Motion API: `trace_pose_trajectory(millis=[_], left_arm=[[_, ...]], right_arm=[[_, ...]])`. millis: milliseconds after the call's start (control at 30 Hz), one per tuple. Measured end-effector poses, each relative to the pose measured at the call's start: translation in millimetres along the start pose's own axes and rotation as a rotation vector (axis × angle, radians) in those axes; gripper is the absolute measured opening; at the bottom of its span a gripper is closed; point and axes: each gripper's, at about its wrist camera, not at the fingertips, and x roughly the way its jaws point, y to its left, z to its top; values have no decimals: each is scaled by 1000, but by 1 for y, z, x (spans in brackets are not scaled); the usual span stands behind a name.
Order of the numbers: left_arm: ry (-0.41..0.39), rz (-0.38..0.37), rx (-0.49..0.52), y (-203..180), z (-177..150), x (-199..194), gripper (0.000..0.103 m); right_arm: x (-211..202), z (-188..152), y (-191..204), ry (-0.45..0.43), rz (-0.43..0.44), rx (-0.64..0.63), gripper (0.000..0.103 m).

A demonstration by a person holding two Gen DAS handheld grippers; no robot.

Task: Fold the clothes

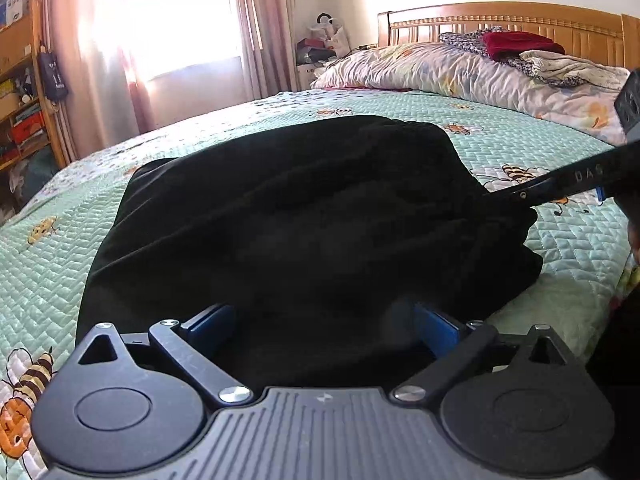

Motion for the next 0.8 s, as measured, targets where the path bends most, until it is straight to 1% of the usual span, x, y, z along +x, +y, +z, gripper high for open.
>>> trace_pose_trajectory(millis=[33,67,100,167,200,233,267,300,333,400,433,500,533,600,667,700,733,767,800], left_arm=[[2,-2,-4,2,1,0,99],[2,-3,-5,2,0,-1,99],[3,-4,-3,2,0,-1,99],[4,-1,2,0,-1,-2,99],[5,1,1,-1,-3,-2,99],[6,2,1,-1,-3,-1,100],[7,-1,1,0,-3,-1,101],[12,-7,7,-1,-3,0,101],[10,-2,13,-2,-3,-1,102],[13,1,14,-2,-4,-2,102],[15,2,14,-2,-4,-2,102],[21,3,7,0,-2,-2,102],[24,4,5,1,-1,-2,102],[27,8,-2,1,-1,-2,102],[30,14,-4,1,-1,-2,102],[32,16,-7,1,0,-3,102],[29,13,-14,1,1,-6,102],[26,9,-22,1,1,-8,101],[16,8,-27,2,2,-13,101]], right_arm=[[1,5,5,5,-13,2,1],[-4,11,11,-13,-7,21,10],[-9,16,17,-33,2,35,13],[-17,17,29,-82,43,-8,27],[-19,16,34,-94,60,-33,30],[-16,12,36,-74,56,-65,37],[-5,4,33,-17,15,-97,35],[5,-6,25,25,-28,-124,28],[7,-17,16,-1,-17,-138,28],[-1,-21,6,-44,10,-68,22],[-2,-18,8,-36,-3,-78,22],[-8,-11,17,-24,-19,-92,24],[-14,-7,20,-39,-8,-69,28],[-23,-1,27,-100,47,-54,34],[-21,-1,29,-98,57,-78,45],[-12,-7,22,-55,21,-91,45],[-3,-13,16,-19,-10,-102,43],[-1,-21,6,-33,-8,-95,40],[-5,-23,0,-53,9,-53,40]])
